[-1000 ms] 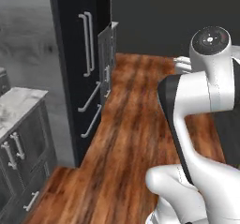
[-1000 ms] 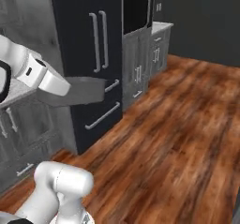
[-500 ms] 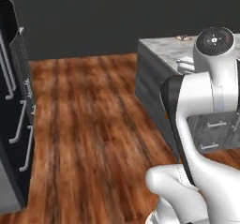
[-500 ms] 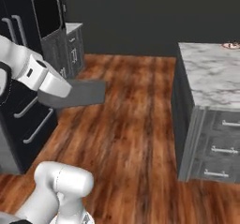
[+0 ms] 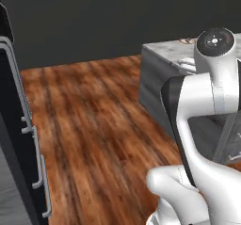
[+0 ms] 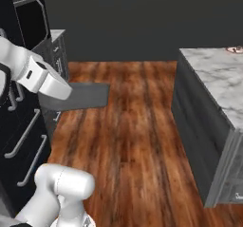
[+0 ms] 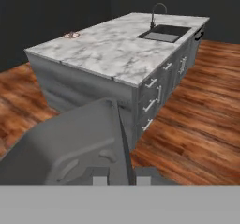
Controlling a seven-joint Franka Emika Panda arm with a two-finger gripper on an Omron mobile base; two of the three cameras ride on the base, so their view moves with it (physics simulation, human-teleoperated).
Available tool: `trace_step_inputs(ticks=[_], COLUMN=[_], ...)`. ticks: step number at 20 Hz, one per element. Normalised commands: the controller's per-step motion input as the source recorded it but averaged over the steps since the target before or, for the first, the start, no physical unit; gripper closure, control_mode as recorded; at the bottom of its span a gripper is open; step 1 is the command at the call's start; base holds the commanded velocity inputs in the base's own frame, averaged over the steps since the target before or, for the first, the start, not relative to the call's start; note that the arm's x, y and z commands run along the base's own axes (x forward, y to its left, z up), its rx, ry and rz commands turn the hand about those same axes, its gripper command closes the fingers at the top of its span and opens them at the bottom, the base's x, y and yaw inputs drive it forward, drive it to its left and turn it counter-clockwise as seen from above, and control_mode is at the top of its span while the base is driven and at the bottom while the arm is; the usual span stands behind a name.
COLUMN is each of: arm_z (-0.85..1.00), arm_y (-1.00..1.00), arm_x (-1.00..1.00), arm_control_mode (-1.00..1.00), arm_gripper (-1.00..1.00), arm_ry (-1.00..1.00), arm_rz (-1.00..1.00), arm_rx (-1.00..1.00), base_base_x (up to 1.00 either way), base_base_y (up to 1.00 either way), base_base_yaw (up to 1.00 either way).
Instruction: Retrieve the tupperware and aluminum foil from the cabinet and place them on the dining counter near the plate with garlic and kebab skewer to prepare for storing leftovers.
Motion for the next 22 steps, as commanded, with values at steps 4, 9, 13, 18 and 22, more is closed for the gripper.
trace_step_inputs(ticks=[4, 9, 13, 18, 22], arm_z=[0.00, 0.00, 0.00, 0.00, 0.00], arm_y=[0.00, 0.00, 0.00, 0.00, 0.00], arm_x=[0.00, 0.00, 0.00, 0.00, 0.00], arm_control_mode=[1.00, 1.00, 1.00, 1.00, 1.00], arm_gripper=[1.00, 1.00, 1.00, 1.00, 1.00], arm_ry=[0.00, 0.00, 0.00, 0.00, 0.00], arm_rz=[0.00, 0.00, 0.00, 0.00, 0.00], arm_rx=[0.00, 0.00, 0.00, 0.00, 0.00], base_base_x=[1.00, 1.00, 1.00, 1.00, 1.00], base_base_y=[0.74, 0.05, -0.36, -0.51, -0.58], base_base_yaw=[-0.25, 0.02, 0.23, 0.25, 0.17])
